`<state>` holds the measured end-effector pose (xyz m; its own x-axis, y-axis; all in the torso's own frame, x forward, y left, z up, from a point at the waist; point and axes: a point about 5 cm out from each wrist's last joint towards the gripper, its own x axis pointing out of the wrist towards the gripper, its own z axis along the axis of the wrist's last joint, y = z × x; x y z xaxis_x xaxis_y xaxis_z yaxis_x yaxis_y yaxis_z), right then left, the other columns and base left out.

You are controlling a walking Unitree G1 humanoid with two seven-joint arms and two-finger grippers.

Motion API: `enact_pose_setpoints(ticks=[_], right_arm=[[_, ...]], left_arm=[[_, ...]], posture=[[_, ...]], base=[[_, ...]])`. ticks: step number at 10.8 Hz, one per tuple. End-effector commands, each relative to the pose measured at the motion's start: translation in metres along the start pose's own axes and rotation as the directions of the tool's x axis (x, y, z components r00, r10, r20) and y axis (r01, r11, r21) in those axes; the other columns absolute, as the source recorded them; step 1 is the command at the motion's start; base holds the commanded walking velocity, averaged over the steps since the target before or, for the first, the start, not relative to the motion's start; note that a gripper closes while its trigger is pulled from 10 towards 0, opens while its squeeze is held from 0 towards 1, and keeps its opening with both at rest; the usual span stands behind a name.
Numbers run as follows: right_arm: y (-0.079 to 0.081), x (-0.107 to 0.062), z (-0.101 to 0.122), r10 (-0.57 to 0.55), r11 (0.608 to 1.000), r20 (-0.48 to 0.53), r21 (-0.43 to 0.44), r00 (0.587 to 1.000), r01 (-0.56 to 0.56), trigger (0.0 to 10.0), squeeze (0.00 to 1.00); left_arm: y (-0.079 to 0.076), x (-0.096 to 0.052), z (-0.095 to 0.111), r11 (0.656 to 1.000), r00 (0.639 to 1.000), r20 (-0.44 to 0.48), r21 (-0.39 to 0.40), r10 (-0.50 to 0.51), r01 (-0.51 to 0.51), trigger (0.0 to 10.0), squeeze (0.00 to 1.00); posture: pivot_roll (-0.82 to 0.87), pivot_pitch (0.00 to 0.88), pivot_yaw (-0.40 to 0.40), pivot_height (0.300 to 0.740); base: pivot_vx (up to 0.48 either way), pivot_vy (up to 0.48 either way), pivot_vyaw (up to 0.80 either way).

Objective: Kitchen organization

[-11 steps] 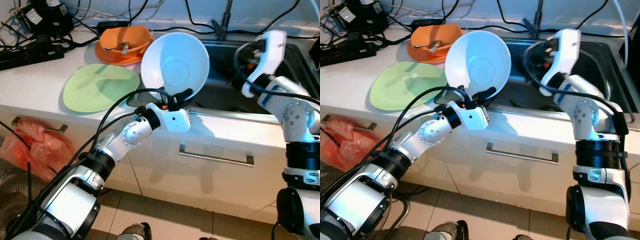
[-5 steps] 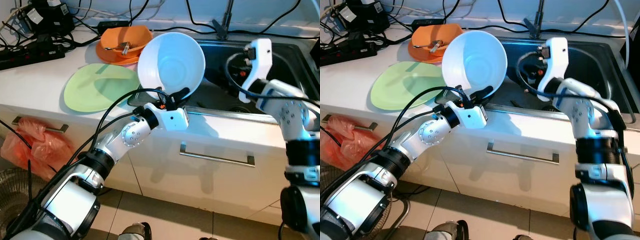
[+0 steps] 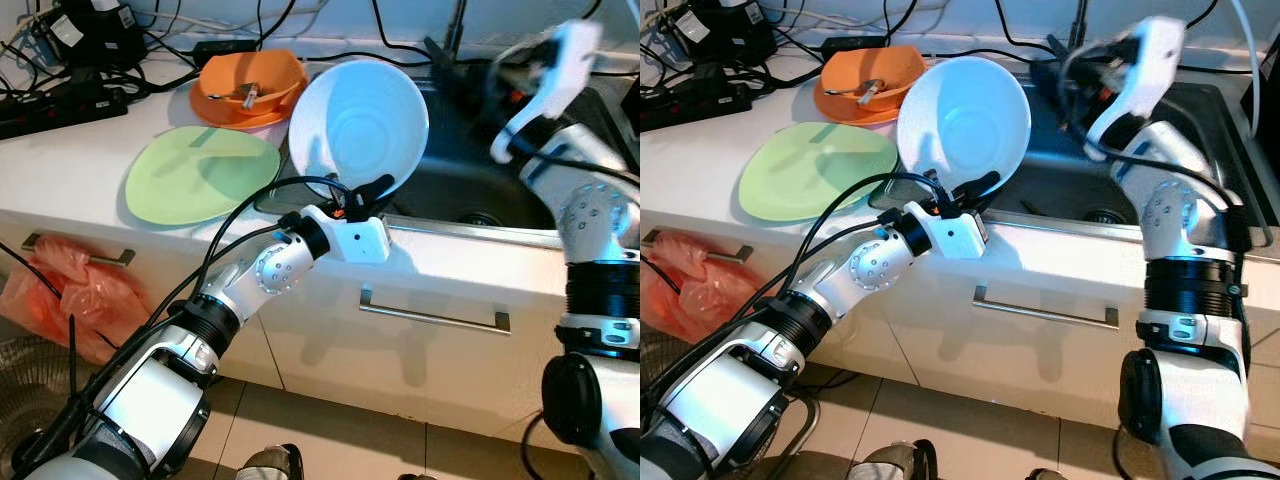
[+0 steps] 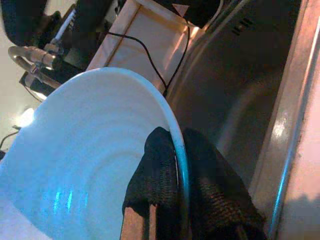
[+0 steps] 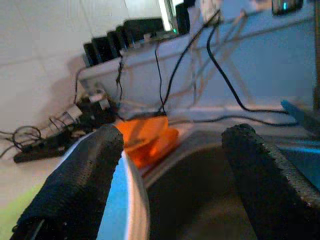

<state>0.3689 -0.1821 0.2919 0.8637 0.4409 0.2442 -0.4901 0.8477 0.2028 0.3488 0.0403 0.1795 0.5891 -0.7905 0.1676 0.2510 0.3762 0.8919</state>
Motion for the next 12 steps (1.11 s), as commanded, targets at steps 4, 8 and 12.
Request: enact_pose_setpoints(ticks=[4,8,12], right_arm=[[0.021,-0.003,-0.008,0.213,0.977,-0.090,0.009,0.973,-0.214,10.0,0.00],[0.022,-0.003,-0.026,0.226,0.970,-0.220,-0.034,0.949,-0.239,10.0,0.00],[0.022,0.008,-0.036,0.197,0.973,-0.283,-0.063,0.939,-0.223,10.0,0.00]], left_arm=[[0.012,0.005,0.002,0.999,1.000,0.021,0.045,0.019,-0.020,0.0,0.00],[0.011,0.006,0.007,0.998,0.998,0.055,0.056,0.040,-0.043,0.0,0.00],[0.015,0.007,0.012,0.995,0.994,0.088,0.074,0.067,-0.073,0.0,0.00]], posture=[[0.03,0.087,0.086,0.740],[0.03,0.091,0.085,0.740],[0.03,0.092,0.088,0.740]], base=[[0.000,0.000,0.00],[0.000,0.000,0.00],[0.000,0.000,0.00]])
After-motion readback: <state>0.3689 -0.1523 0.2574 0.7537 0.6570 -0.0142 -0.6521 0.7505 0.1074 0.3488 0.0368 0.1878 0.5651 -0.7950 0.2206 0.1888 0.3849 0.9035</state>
